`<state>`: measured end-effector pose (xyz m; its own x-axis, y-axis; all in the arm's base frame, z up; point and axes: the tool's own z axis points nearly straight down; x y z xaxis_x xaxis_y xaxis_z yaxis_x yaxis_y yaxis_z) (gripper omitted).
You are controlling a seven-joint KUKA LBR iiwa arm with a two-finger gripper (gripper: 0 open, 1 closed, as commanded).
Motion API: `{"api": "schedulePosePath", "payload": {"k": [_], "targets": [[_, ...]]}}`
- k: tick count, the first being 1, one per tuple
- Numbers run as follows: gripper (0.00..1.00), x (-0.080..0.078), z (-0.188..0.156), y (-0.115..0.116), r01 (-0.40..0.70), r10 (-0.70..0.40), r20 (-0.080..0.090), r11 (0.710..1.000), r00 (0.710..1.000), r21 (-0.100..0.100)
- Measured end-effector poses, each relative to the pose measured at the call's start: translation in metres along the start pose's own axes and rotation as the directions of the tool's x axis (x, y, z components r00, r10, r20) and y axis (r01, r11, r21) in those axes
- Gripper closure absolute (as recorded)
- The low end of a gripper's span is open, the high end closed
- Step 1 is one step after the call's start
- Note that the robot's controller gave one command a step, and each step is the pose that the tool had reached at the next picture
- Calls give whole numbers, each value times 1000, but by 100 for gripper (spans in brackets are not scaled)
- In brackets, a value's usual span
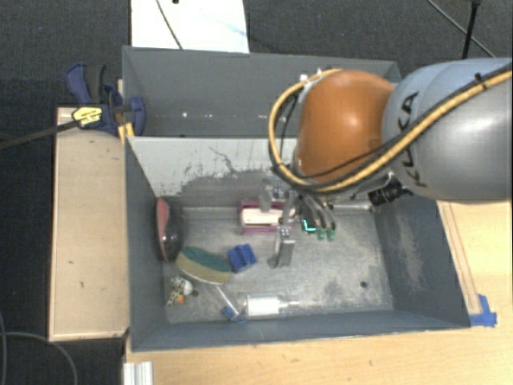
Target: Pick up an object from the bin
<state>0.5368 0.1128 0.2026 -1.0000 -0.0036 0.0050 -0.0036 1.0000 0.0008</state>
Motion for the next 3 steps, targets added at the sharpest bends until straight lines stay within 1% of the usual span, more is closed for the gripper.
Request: {"api": "schedulePosePath", "payload": {"k": [1, 2, 3], "targets": [[0, 25, 136, 75, -106, 106, -5, 994, 994, 3], [0, 29, 102, 122, -397, 397, 7, 918, 918, -5], [0, 37, 103, 91, -504, 504, 3, 864, 864, 0]]}}
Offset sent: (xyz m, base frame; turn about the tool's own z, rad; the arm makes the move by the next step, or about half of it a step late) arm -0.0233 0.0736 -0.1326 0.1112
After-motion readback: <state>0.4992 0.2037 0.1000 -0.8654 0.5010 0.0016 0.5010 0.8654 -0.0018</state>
